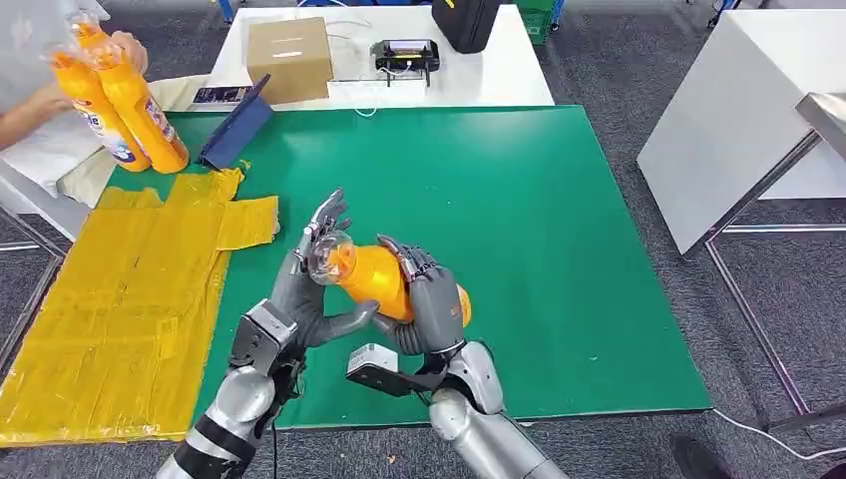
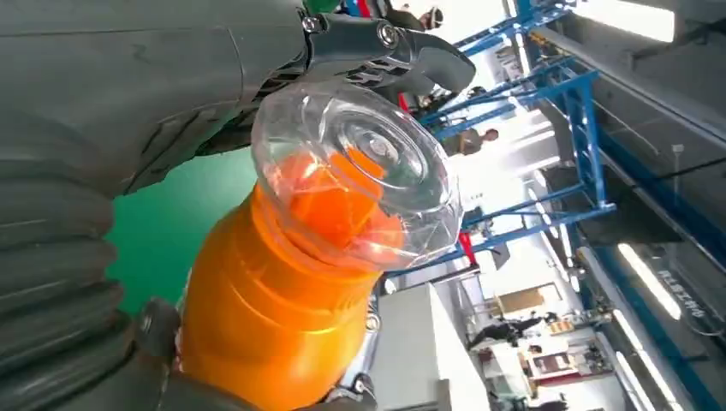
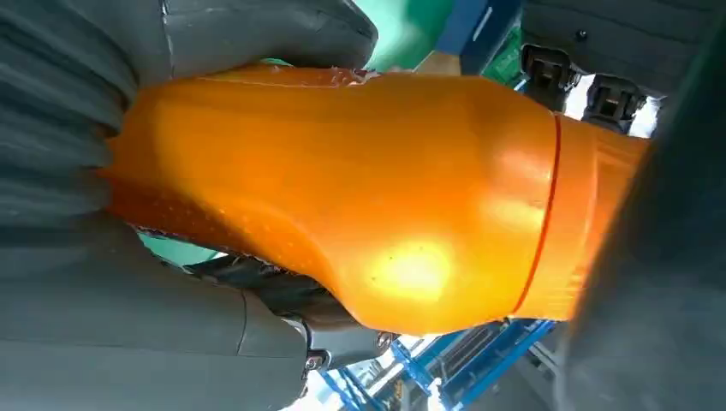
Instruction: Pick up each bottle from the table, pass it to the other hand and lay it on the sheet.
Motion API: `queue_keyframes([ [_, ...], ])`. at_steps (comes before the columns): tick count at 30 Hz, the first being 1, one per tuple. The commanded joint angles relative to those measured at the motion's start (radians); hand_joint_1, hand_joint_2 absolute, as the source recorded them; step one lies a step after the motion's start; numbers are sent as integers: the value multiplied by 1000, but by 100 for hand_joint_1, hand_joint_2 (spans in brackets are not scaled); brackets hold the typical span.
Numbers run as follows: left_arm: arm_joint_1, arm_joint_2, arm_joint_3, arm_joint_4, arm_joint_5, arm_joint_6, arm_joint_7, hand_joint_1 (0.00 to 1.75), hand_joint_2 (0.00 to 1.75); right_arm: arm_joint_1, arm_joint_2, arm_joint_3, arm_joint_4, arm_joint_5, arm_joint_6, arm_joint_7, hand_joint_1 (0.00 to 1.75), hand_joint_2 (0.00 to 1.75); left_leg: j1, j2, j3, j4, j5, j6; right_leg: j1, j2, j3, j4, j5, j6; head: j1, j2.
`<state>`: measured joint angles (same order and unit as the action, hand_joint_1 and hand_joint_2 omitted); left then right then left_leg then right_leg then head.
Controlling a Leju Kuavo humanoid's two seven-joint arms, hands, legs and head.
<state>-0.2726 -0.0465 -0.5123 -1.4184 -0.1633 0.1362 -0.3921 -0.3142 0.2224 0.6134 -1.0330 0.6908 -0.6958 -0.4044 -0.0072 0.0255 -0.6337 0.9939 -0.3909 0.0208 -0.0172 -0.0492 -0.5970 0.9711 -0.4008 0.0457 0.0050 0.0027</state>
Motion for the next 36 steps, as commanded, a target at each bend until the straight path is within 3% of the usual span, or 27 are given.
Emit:
queue_keyframes([
  [1,-59,-14,-42,126,3,-20,24,0,175,-13,-10,24,44,28,-2,-22,175,175,2,-4,4,-1,-1,-1,1,1,5,-1,-2,-2,0,0],
  [9,-60,-12,-39,128,39,-59,34,0,175,-13,-4,14,51,65,-2,-13,175,175,2,-3,5,0,-2,-2,1,3,6,-1,-2,-2,0,0],
  [15,-93,-20,10,124,285,-227,74,0,175,-1,33,-31,84,207,-2,-30,175,175,2,-3,4,0,-2,-2,1,2,6,0,-3,-2,1,0],
  [28,-80,-22,55,9,465,-251,59,0,175,-12,54,-56,164,251,-2,-34,175,175,2,-3,4,1,-2,-2,1,2,5,0,-2,-2,0,0],
  [29,-80,-22,53,3,461,-245,61,16,175,-13,54,-56,168,251,-2,-34,175,175,2,-2,2,1,-1,-1,1,2,2,-1,-1,-1,0,0],
  [30,-78,-19,42,-7,449,-234,64,134,175,-12,56,-61,172,258,-2,-31,175,175,1,-2,1,0,-1,-1,1,1,2,-1,-1,-1,0,0],
  [33,-78,-19,42,-7,449,-234,64,134,175,-12,56,-61,172,258,-2,-31,175,175,2,-3,2,0,-1,-2,1,0,3,-1,-2,-1,0,0],
  [34,-75,-18,30,-6,430,-226,54,175,175,-11,59,-58,180,261,-2,-27,175,175,3,-5,4,1,-2,-2,2,0,5,-1,-3,-2,1,0],
  [36,-70,-14,3,-11,386,-207,32,175,175,-13,58,-58,184,268,-2,-17,175,175,2,-3,2,0,-1,-2,1,1,3,-1,-1,-1,0,0],
])
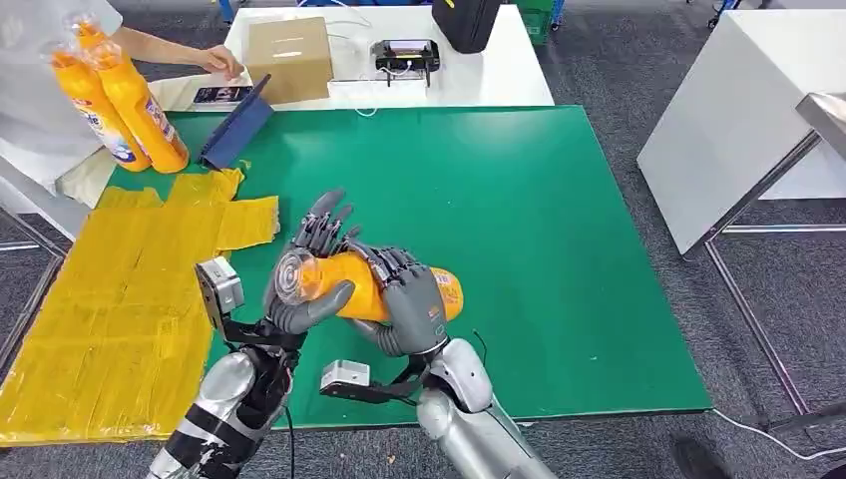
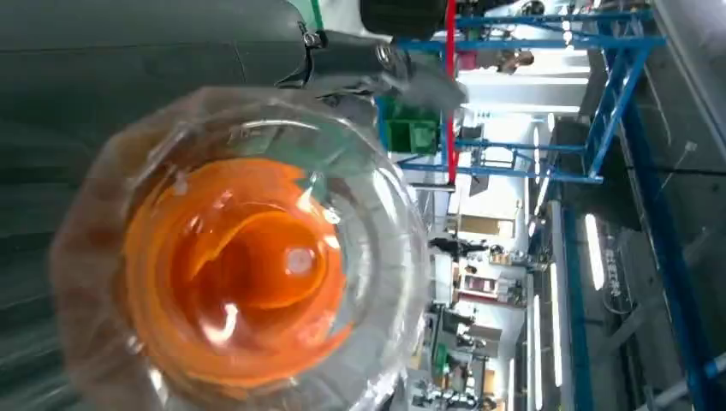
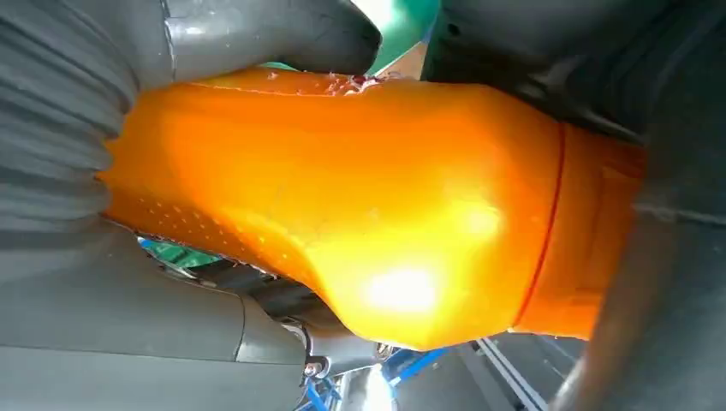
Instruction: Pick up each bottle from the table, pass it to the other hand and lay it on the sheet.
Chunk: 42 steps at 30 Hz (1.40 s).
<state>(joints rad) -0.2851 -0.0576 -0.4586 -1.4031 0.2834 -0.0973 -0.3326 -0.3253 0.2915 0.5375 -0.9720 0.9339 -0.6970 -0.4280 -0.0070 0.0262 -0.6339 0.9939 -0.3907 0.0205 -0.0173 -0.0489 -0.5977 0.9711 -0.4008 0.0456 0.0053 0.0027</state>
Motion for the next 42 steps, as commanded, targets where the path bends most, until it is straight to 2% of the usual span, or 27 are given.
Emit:
queue_keyframes([
  [1,-54,-2,-61,-30,-75,31,-35,175,175,-3,-12,17,124,25,-1,6,175,175,3,-5,5,0,-2,-2,2,1,7,-1,-3,-2,0,0],
  [12,-41,0,-105,-48,-141,64,-62,175,175,-13,-18,16,135,12,-1,4,175,175,2,-4,3,0,-1,-1,1,-1,4,-1,-2,-1,0,0],
  [14,-38,-1,-111,-49,-148,69,-66,175,175,-13,-18,13,132,7,-1,3,175,175,3,-7,6,1,-3,-2,2,0,8,-1,-4,-2,0,0],
  [15,-38,-1,-112,-48,-148,70,-66,175,175,-13,-18,13,132,5,-1,2,175,175,2,-5,3,0,-1,-1,1,-1,5,-1,-2,-1,0,0],
  [25,-36,0,-113,-39,-148,72,-67,175,175,-9,-17,0,116,-26,-1,-11,175,175,3,-6,6,0,-3,-2,2,0,8,-1,-3,-2,0,0],
  [27,-35,0,-112,-37,-148,72,-67,175,175,-6,-16,-8,106,-33,-1,-17,175,175,1,-4,2,0,-1,-1,1,0,3,-1,-1,-1,0,0],
  [33,-38,-5,-110,-27,-165,94,-75,175,175,3,-12,-40,71,-40,-1,-28,175,175,2,-6,4,1,-2,-2,1,0,6,-1,-3,-2,0,0],
  [34,-39,-5,-110,-27,-172,102,-76,175,175,10,-9,-55,55,-52,-1,-39,152,175,2,-5,2,0,-1,-1,1,-1,4,-1,-2,-1,0,0],
  [35,-38,-5,-107,-27,-189,123,-79,175,175,16,-5,-68,40,-77,-1,-57,9,175,3,-7,5,1,-2,-2,2,0,7,-1,-3,-2,0,0],
  [36,-38,-4,-105,-27,-194,130,-80,175,175,22,-5,-77,24,-88,-1,-68,0,175,2,-5,3,0,-1,-1,1,-1,4,-1,-2,-1,0,0],
  [38,-37,-1,-94,-26,-213,157,-86,175,175,24,-17,-47,-4,-192,-1,-78,0,175,2,-6,4,1,-2,-2,2,0,6,0,-3,-2,0,0],
  [42,-38,0,-86,-26,-228,174,-92,175,175,32,-27,-38,-50,-226,-1,-84,0,175,1,-3,2,0,-1,-1,0,1,3,0,-2,-1,0,0],
])
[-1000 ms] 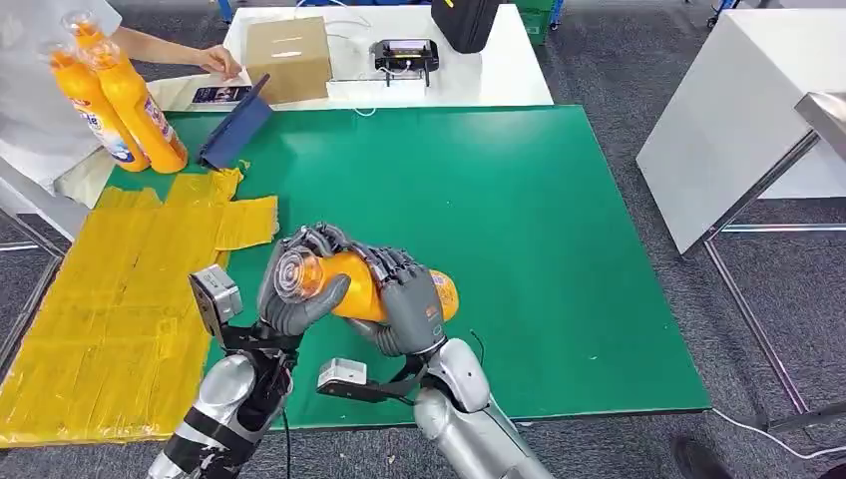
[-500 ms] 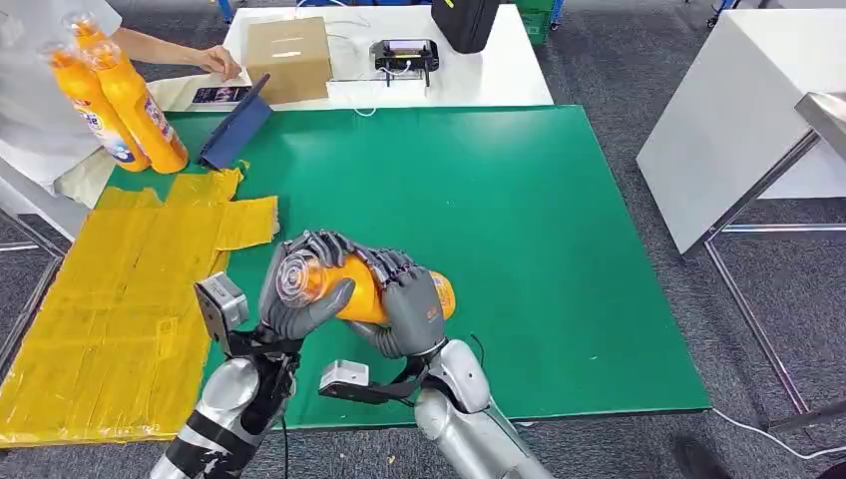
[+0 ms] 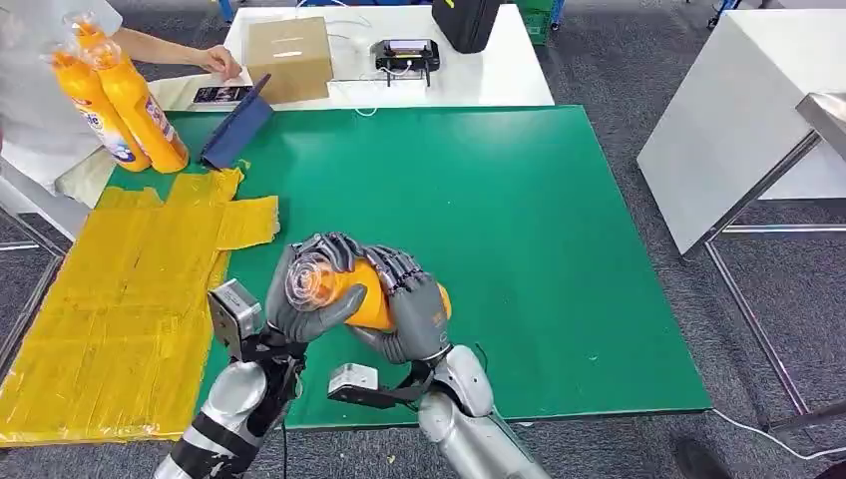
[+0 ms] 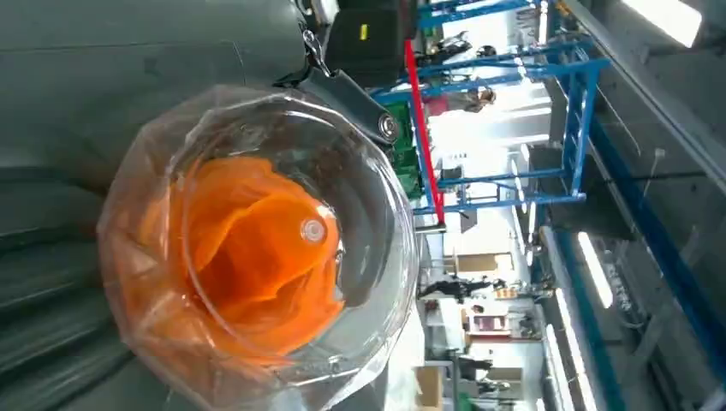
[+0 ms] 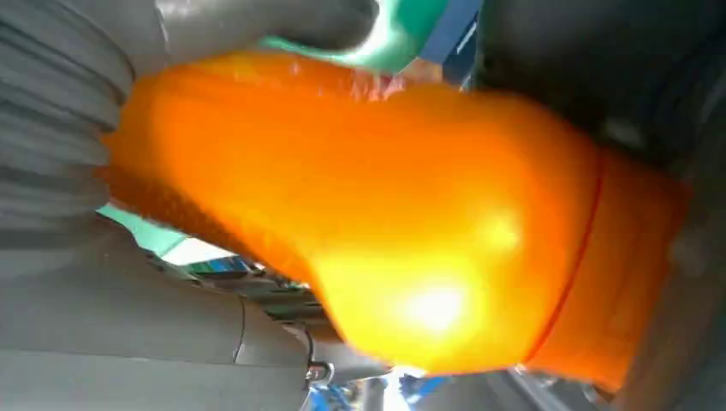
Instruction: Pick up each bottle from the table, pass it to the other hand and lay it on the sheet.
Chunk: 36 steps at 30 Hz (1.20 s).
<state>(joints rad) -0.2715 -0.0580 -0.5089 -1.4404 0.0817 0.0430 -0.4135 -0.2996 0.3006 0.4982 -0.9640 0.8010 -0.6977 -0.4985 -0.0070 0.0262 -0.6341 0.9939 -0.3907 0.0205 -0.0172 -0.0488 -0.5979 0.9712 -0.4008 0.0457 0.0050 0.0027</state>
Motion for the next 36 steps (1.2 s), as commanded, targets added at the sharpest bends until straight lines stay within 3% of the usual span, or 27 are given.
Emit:
queue_keyframes([
  [1,-52,0,-36,11,-26,34,-11,175,175,7,-36,1,-58,-93,0,-14,0,175,1,-3,2,0,-1,-1,1,1,3,-1,-1,-1,0,0],
  [3,-50,-1,-35,9,-31,40,-12,175,175,15,-37,-2,-81,-103,0,-19,0,175,2,-5,3,1,-1,-1,1,0,4,0,-2,-2,0,0],
  [4,-47,-2,-28,4,-49,67,-20,175,175,27,-38,-9,-114,-126,0,-37,0,0,3,-5,5,1,-3,-2,2,1,7,0,-3,-2,1,0],
  [9,-32,11,2,-29,-143,186,-37,175,175,64,-79,18,-289,-265,0,-43,0,0,2,-4,4,2,-3,-2,2,2,6,0,-3,-2,0,0],
  [15,-30,10,3,-30,-143,186,-37,175,175,66,-87,25,-302,-266,0,-31,0,0,1,-2,2,0,-1,-1,1,2,4,-1,-1,-1,0,0],
  [18,-23,4,19,-31,-249,306,-52,175,175,91,-78,-1,-361,-302,0,-78,0,0,1,-3,2,0,-1,-1,1,1,4,-1,-1,-1,1,0],
  [19,-17,7,34,-37,-324,391,-60,175,175,109,-93,6,-428,-333,0,-80,0,175,1,-2,2,0,-1,-1,0,1,3,0,-1,-1,0,0],
  [23,-11,-1,76,-26,-557,588,-34,175,175,170,-112,23,-612,-332,0,-57,0,175,2,-4,3,1,-3,-2,1,2,5,0,-3,-2,0,0],
  [28,-13,-4,77,-23,-558,588,-33,175,175,171,-115,24,-616,-330,0,-51,0,175,2,-2,3,0,-2,-1,1,2,5,-1,-2,-2,0,0],
  [30,-21,-10,98,2,-668,655,3,175,175,181,-114,21,-655,-350,0,-99,0,175,2,-3,4,0,-3,-2,1,3,6,-1,-3,-2,0,0],
  [33,-22,-92,245,32,-1016,655,42,175,175,207,-143,46,-776,-365,0,-106,0,175,1,-3,2,1,-2,-1,1,2,4,0,-2,-2,0,0],
  [36,-83,-120,303,150,-1446,655,196,175,175,214,-186,87,-888,-351,0,-96,0,175,2,-4,3,1,-3,-1,1,2,5,0,-3,-2,0,0],
])
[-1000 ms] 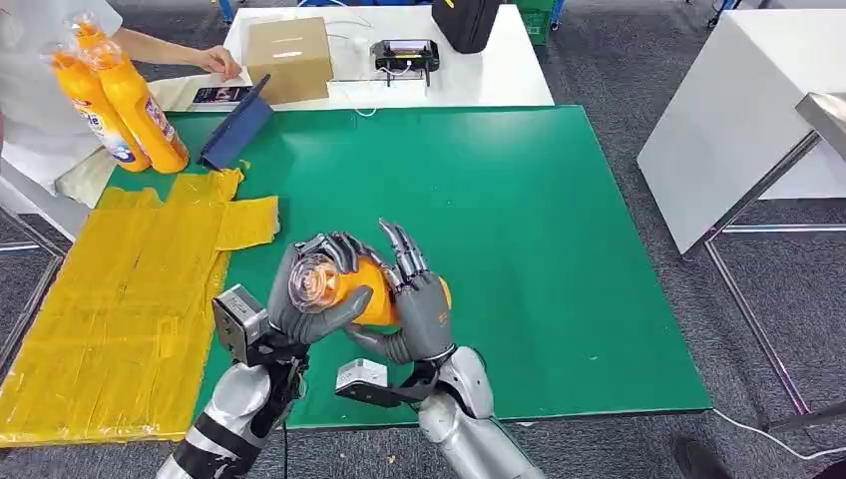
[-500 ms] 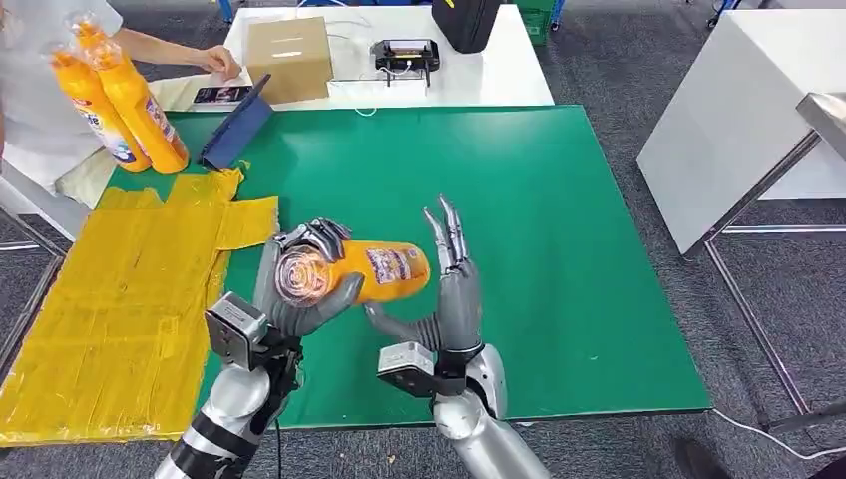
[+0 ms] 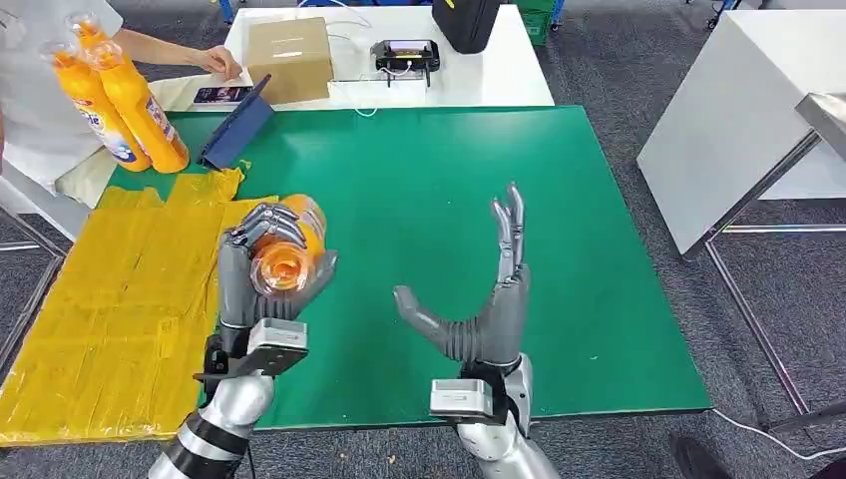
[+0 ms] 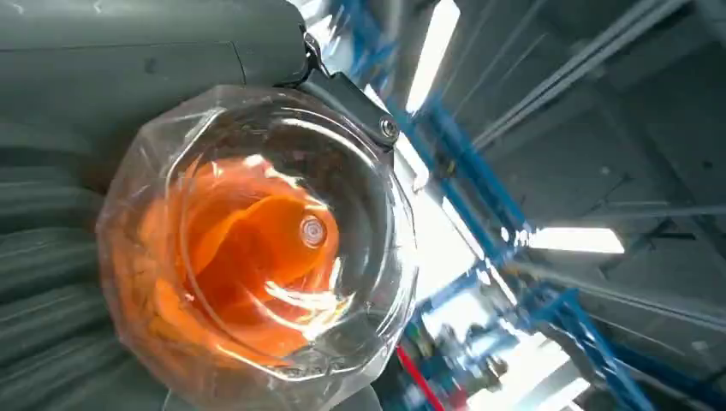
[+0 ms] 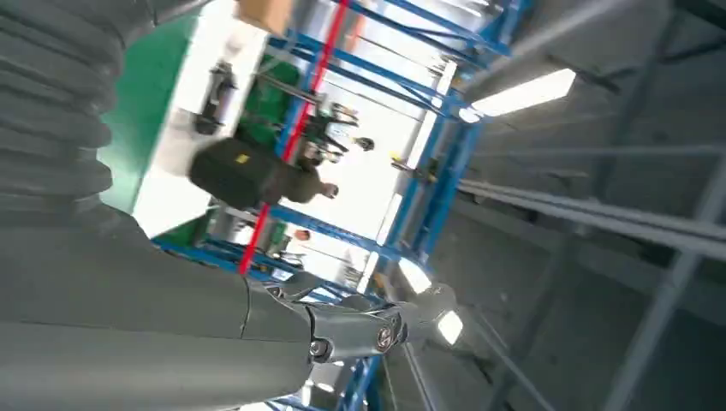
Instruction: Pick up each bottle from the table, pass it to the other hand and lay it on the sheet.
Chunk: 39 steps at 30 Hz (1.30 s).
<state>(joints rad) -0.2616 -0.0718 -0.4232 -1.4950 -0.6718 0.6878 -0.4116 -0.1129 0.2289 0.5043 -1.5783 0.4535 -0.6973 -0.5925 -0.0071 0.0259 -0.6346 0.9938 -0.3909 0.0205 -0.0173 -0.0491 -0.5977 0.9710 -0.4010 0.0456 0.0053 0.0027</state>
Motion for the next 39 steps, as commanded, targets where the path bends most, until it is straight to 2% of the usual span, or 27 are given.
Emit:
queue_keyframes([
  [1,-134,-91,205,281,-851,10,299,175,175,19,-139,104,-306,6,-1,16,0,175,2,-5,3,1,-2,-1,1,0,4,0,-2,-1,0,0],
  [2,-172,-42,148,335,-899,10,404,175,175,8,-158,121,-320,18,-1,46,0,175,1,-5,2,1,-1,-1,1,0,4,0,-2,-1,0,0],
  [3,-298,76,-84,520,-899,10,675,175,175,-4,-177,129,-341,51,-1,75,0,175,0,-4,1,0,0,-1,0,-1,2,0,-1,-1,0,0],
  [4,-357,93,-176,622,-899,-9,760,175,175,-4,-173,114,-351,74,-1,77,0,175,1,-8,4,0,0,-2,1,-2,6,0,-2,-2,0,0],
  [5,-401,93,-204,716,-899,-52,804,175,175,-12,-181,115,-356,79,-1,87,0,175,1,-10,3,-1,1,-2,0,-6,5,0,-2,-2,0,0],
  [6,-439,84,-189,816,-899,-63,793,175,175,-18,-191,109,-364,79,-1,104,0,175,2,-13,4,0,1,-2,1,-7,7,0,-3,-2,0,0],
  [7,-485,98,-234,908,-899,-106,836,175,175,-25,-199,106,-366,72,-1,112,0,175,2,-13,4,0,1,-2,1,-7,6,0,-2,-2,0,0],
  [8,-513,97,-214,996,-899,-111,835,175,175,-32,-206,101,-364,67,-1,120,0,175,1,-9,4,-1,1,-2,1,-4,5,-1,-1,-2,0,0],
  [12,-559,133,-198,1144,-899,-160,818,175,175,-31,-216,80,-358,35,-1,119,0,175,2,-2,4,0,2,-3,1,2,4,-1,0,-1,0,0],
  [17,-565,157,-180,1184,-899,-214,805,175,175,-31,-216,84,-349,22,-1,108,0,175,3,4,6,1,0,-5,2,8,5,0,1,-5,0,0],
  [26,-569,154,-191,1191,-899,-248,820,175,175,-34,-216,91,-343,23,-1,106,0,175,2,1,0,1,2,-4,1,3,0,1,2,-4,0,0],
  [30,-555,194,-148,1224,-883,-305,841,175,175,-46,-220,110,-306,17,6,113,0,175,3,2,3,1,0,-5,2,6,3,1,1,-5,0,0],
  [34,-512,244,-129,1223,-892,-238,867,175,175,-46,-229,115,-283,2,10,116,0,175,3,4,4,0,0,-5,2,9,3,0,1,-5,0,0],
  [35,-506,249,-132,1225,-896,-231,875,59,175,-46,-230,115,-280,0,10,116,0,175,2,4,3,0,1,-4,2,8,2,0,2,-4,0,0],
  [36,-493,255,-123,1231,-891,-216,878,0,175,-46,-232,115,-274,-6,12,117,0,175,3,5,5,-1,0,-5,2,9,4,0,1,-5,0,0],
  [39,-477,244,-69,1237,-845,-195,833,0,175,-47,-233,114,-264,-10,11,118,0,175,4,3,6,-1,-1,-5,3,8,6,-1,0,-5,0,0],
])
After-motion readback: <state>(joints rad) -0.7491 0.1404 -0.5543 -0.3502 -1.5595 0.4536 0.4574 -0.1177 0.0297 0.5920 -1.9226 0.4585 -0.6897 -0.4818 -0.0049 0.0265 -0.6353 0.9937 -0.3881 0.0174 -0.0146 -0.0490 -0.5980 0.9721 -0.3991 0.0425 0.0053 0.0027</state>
